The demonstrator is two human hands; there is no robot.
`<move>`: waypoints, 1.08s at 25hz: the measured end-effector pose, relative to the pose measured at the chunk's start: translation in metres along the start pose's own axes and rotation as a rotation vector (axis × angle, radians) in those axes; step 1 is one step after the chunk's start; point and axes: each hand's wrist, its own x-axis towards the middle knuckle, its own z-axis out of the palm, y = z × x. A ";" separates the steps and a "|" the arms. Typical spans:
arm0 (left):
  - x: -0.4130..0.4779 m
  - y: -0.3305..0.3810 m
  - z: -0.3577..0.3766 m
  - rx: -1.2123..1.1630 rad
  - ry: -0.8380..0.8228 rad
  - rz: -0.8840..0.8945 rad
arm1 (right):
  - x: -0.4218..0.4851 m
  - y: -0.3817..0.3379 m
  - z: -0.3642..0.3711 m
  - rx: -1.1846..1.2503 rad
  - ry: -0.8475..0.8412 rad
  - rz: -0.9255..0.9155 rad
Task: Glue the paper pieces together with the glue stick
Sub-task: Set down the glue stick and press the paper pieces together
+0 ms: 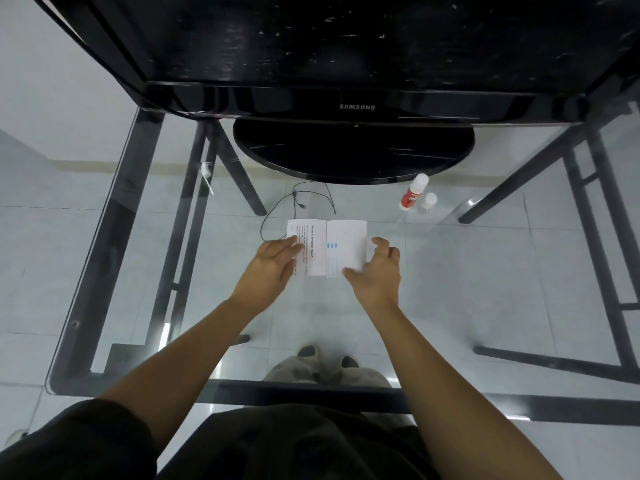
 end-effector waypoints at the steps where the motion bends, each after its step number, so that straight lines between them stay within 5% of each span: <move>1: 0.004 -0.003 -0.001 0.030 -0.029 0.010 | 0.000 0.000 0.000 -0.002 -0.002 0.001; 10: 0.009 -0.005 0.001 0.138 -0.109 0.047 | 0.001 0.000 -0.007 0.011 -0.014 0.018; 14: 0.016 0.008 0.010 0.106 -0.094 0.075 | -0.003 0.016 -0.025 0.234 0.025 0.017; 20: 0.026 0.038 0.032 0.070 -0.076 -0.043 | -0.020 0.037 -0.039 0.381 0.288 -0.113; 27: 0.028 0.046 0.034 0.030 -0.096 -0.106 | -0.023 0.029 -0.034 0.152 0.187 -0.415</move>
